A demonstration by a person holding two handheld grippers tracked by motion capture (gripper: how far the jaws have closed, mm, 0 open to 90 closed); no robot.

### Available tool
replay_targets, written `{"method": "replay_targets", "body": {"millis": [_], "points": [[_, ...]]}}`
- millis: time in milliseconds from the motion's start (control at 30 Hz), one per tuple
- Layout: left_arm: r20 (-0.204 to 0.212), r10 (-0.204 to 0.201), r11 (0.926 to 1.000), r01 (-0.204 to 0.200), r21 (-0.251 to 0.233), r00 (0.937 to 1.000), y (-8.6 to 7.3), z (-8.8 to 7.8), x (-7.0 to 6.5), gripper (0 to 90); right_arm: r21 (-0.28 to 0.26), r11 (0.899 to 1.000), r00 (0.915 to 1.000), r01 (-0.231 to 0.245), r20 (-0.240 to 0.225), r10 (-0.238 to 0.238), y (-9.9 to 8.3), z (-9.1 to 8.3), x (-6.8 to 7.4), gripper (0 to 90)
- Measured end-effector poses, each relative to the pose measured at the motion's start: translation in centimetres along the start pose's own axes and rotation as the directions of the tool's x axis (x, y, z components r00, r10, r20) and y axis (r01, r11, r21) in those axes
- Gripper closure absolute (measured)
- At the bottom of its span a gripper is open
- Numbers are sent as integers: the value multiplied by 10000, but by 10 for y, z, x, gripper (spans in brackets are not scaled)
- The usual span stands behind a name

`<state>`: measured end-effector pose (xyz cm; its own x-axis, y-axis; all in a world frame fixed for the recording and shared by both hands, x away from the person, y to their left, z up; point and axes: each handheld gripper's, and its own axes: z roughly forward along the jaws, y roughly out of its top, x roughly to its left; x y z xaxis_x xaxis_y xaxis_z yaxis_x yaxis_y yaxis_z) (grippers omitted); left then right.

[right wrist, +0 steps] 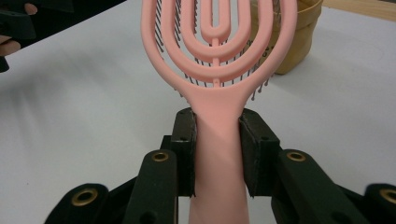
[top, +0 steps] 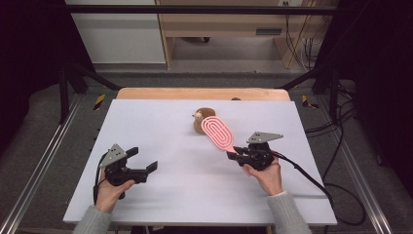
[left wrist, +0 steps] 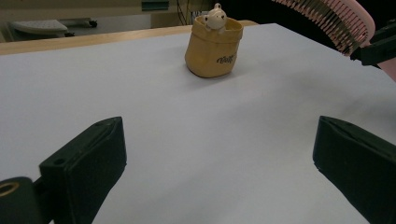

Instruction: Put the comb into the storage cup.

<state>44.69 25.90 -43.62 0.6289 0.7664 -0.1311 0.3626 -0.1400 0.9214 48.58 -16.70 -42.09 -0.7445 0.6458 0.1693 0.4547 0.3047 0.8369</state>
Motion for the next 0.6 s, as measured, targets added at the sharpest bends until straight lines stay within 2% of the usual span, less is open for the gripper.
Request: {"method": "replay_targets", "body": {"millis": [600], "points": [[253,260,9994,-265,209,9993,15,10,-11,26,-73,9995,9986,300,-424,-303,3,10,17,700]]}}
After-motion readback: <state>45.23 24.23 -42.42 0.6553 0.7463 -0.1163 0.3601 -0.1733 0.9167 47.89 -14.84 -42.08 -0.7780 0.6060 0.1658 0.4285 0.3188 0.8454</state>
